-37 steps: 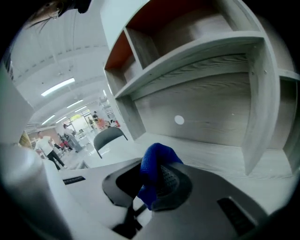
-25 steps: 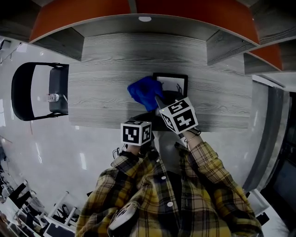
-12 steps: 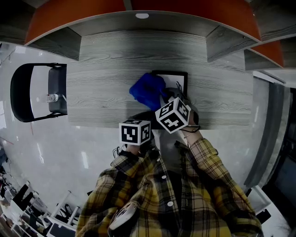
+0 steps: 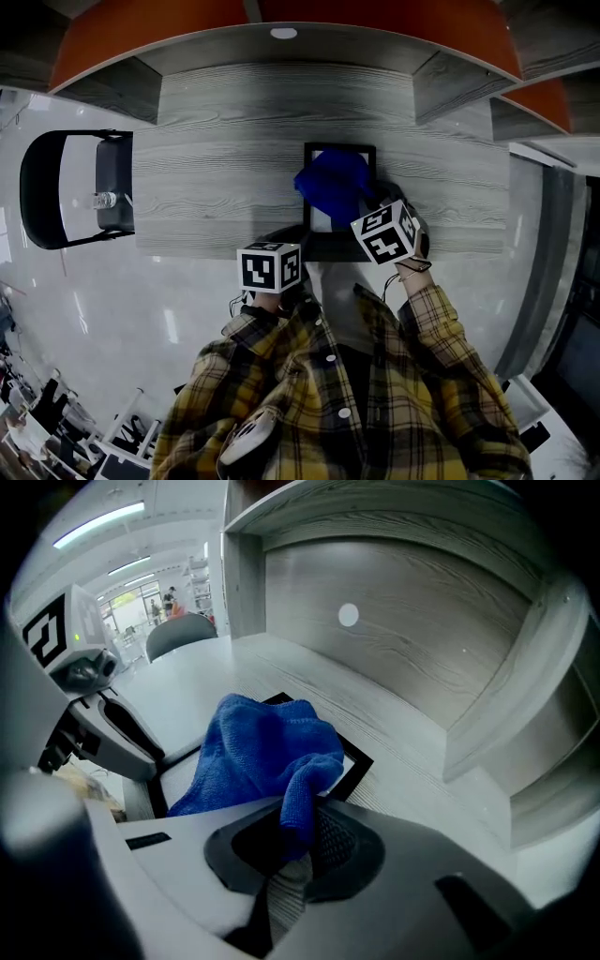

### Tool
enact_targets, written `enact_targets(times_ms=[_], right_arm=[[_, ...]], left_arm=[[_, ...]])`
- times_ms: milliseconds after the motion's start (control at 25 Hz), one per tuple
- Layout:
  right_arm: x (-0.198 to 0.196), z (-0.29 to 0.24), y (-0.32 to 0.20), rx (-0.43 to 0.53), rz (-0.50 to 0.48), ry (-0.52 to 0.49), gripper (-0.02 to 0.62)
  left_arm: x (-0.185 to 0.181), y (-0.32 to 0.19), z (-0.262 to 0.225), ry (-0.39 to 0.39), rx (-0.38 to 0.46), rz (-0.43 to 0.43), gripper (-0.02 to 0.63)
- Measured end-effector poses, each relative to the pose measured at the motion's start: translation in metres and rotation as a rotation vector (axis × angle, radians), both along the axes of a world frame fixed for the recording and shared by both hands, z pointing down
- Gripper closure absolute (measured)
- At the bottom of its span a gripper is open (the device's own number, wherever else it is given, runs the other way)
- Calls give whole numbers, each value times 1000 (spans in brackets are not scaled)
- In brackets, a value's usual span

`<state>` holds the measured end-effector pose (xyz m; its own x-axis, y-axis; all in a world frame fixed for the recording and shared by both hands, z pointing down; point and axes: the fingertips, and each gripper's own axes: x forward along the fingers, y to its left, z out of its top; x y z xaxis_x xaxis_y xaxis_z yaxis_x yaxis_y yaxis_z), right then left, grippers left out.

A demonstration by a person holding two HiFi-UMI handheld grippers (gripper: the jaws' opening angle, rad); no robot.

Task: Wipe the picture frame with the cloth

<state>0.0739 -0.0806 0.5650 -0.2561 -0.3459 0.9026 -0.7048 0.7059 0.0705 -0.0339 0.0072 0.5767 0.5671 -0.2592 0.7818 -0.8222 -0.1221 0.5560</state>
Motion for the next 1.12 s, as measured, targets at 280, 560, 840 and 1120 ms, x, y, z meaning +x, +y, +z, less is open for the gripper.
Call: enact_targets(times_ms=[280, 560, 840, 1120], right_arm=[[22, -6, 4, 14, 58, 5, 555], [61, 3, 11, -18, 143, 22, 555], [94, 7, 16, -21, 224, 9, 555], [37, -81, 9, 83, 157, -204, 555]], left_arm=[[3, -2, -1, 4, 2, 4, 508], [3, -4, -2, 4, 9, 9, 508], [2, -1, 1, 15, -15, -10, 509], [3, -3, -1, 48, -8, -33, 512]])
